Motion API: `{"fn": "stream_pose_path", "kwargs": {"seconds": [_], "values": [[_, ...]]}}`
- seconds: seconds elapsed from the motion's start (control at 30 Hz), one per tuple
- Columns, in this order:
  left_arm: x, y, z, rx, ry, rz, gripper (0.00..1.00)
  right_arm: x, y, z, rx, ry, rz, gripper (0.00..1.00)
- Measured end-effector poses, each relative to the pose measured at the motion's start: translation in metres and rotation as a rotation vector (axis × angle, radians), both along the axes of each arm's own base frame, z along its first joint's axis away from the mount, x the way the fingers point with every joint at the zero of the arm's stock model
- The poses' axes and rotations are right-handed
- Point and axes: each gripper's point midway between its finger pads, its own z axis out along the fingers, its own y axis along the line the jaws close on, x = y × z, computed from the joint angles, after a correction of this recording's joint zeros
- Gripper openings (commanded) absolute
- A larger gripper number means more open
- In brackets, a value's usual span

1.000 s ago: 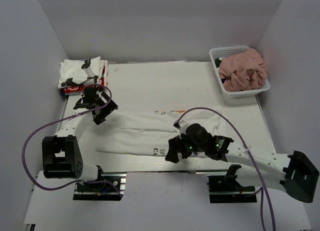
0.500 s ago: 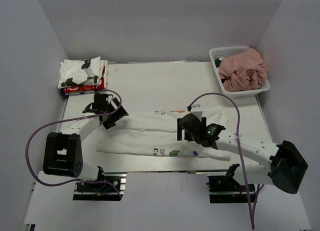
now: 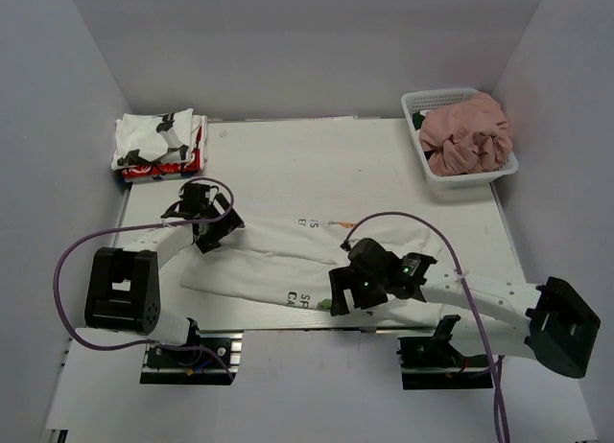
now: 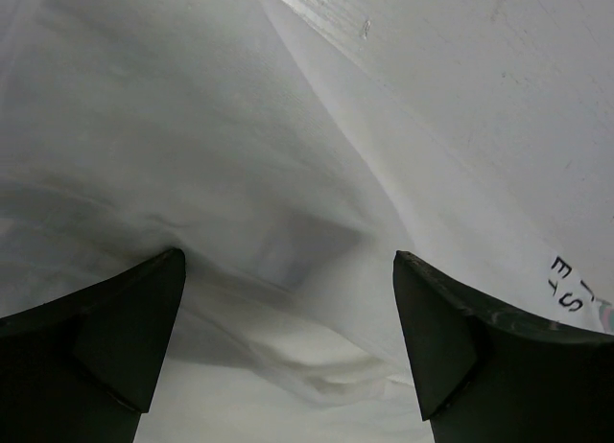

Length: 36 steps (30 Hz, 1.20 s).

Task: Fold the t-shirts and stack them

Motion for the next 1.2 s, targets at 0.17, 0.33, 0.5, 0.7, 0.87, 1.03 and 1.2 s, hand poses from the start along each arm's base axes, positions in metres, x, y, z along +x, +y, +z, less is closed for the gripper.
{"fn": "stream_pose_path", "kwargs": {"seconds": [0.17,0.33,0.5,0.7,0.87,1.03,1.2], "values": [[0.001,0.006,-0.001,0.029,0.000,0.020,1.00,-0.030,0.007,0.019,0.077,0.066,0.079,0.91],[-0.001,0.012,-0.002,0.056,0.012,0.040,1.00,-0.022,-0.009,0.031,0.012,0.026,0.010,0.91],[-0.001,0.015,-0.003,0.067,0.020,0.061,1.00,-0.008,-0.011,0.056,0.091,-0.081,-0.048,0.91],[-0.005,0.027,-0.005,0.102,0.064,0.159,1.00,0.032,-0.040,0.050,-0.013,-0.199,-0.325,0.91],[-0.017,0.042,-0.008,0.151,0.109,0.261,1.00,0.078,-0.077,0.039,-0.138,-0.283,-0.563,0.91],[-0.033,0.052,-0.011,0.190,0.150,0.313,1.00,0.110,-0.090,0.005,-0.260,-0.247,-0.624,0.91],[-0.049,0.055,-0.013,0.212,0.212,0.329,1.00,0.141,-0.101,-0.034,-0.365,-0.175,-0.649,0.91]]}}
